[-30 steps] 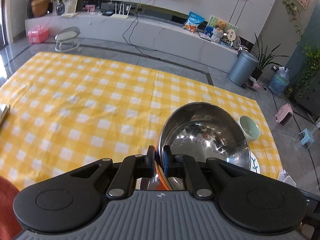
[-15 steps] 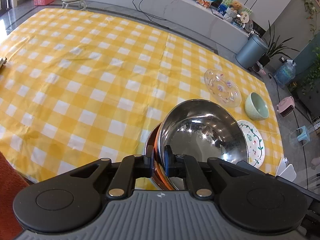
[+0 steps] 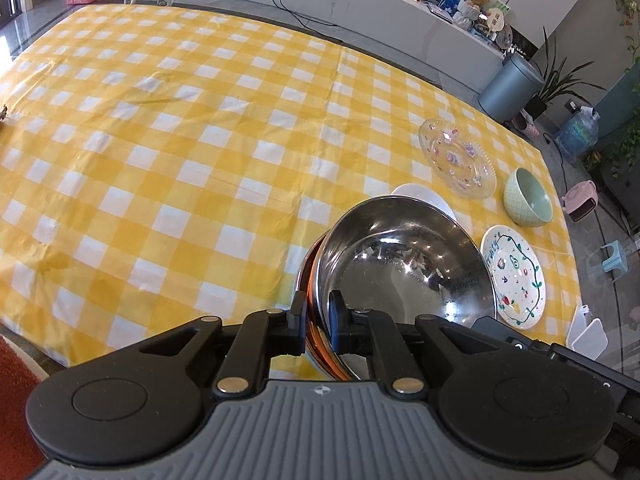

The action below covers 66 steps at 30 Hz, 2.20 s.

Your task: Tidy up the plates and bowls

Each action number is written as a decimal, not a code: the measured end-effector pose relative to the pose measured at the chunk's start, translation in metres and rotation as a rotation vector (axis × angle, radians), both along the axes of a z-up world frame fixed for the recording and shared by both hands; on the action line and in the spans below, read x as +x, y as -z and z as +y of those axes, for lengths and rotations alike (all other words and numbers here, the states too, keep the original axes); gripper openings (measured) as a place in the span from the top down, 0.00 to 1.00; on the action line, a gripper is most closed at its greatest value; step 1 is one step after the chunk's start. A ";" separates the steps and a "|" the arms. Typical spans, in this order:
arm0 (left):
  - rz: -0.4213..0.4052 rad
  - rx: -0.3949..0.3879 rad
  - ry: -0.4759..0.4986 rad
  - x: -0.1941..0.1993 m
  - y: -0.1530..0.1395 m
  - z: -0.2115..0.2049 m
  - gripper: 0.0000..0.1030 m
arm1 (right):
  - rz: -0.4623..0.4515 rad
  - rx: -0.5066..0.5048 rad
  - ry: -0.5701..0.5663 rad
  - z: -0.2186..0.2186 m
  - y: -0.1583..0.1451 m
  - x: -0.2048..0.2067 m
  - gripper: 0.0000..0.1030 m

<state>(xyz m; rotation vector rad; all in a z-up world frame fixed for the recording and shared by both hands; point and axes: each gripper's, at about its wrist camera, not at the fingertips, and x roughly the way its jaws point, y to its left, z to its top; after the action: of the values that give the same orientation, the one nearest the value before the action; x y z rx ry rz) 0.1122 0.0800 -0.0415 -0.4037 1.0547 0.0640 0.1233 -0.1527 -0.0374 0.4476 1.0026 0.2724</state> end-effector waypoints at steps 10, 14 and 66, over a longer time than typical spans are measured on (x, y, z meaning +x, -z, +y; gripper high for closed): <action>0.005 0.042 0.035 0.003 -0.001 -0.005 0.82 | 0.016 -0.004 0.002 0.002 0.003 0.001 0.94; 0.009 0.056 0.044 0.004 -0.002 -0.008 0.82 | 0.001 -0.033 -0.006 0.006 0.003 0.001 0.94; -0.278 0.044 0.357 0.127 -0.097 -0.157 0.57 | -0.185 -0.018 0.331 -0.145 -0.072 0.119 0.56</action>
<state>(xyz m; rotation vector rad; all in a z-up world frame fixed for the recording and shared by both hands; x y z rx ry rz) 0.2397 -0.0771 0.0556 -0.1728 0.8355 -0.2796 0.2427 -0.2980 0.0351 0.5528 0.7363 0.0063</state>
